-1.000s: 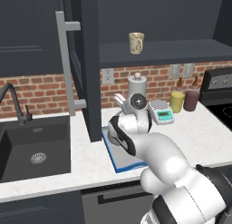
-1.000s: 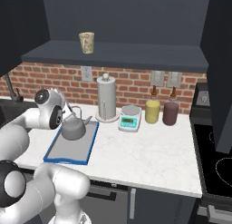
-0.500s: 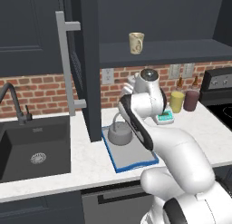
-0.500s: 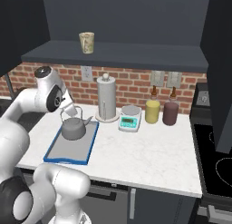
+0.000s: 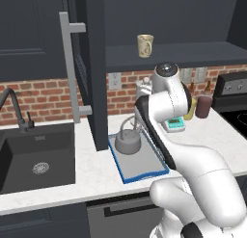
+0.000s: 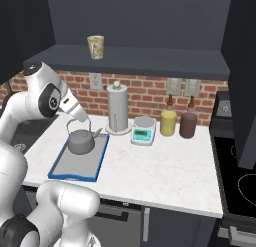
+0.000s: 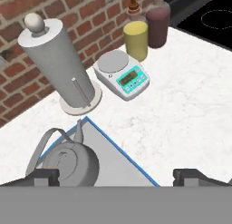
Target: Pick the kettle from the counter and place it on the tray. Then pick the mug from the cabinet and place it on the tray. Then close the cabinet doors.
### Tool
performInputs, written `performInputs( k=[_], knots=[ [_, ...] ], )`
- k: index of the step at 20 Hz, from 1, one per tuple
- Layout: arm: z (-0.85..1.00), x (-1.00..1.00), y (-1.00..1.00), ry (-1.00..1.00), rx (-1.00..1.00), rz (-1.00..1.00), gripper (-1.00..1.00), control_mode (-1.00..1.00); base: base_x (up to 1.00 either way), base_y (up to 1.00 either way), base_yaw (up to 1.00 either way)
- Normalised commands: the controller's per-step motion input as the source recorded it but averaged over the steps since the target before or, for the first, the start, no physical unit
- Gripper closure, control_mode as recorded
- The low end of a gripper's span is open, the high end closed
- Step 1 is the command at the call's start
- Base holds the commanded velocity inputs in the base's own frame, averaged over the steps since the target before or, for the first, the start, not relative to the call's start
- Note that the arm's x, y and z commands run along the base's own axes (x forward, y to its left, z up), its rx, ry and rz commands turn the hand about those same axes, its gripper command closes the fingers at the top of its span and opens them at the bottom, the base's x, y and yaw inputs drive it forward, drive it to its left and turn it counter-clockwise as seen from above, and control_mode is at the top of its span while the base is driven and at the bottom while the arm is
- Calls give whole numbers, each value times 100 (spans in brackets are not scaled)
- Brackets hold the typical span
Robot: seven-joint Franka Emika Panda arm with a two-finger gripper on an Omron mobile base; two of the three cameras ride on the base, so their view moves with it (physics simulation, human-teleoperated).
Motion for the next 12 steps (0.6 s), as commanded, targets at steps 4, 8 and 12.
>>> performInputs(
  k=[4, 8, 12],
  knots=[
    [38, -30, -31, 0, -29, 16, -100, -100, 0, 0, 0],
    [55, -23, -22, 0, -20, 25, -100, -100, 0, 0, 0],
    [57, -15, -9, 0, -14, 25, -100, -100, 0, 0, 0]
  ],
)
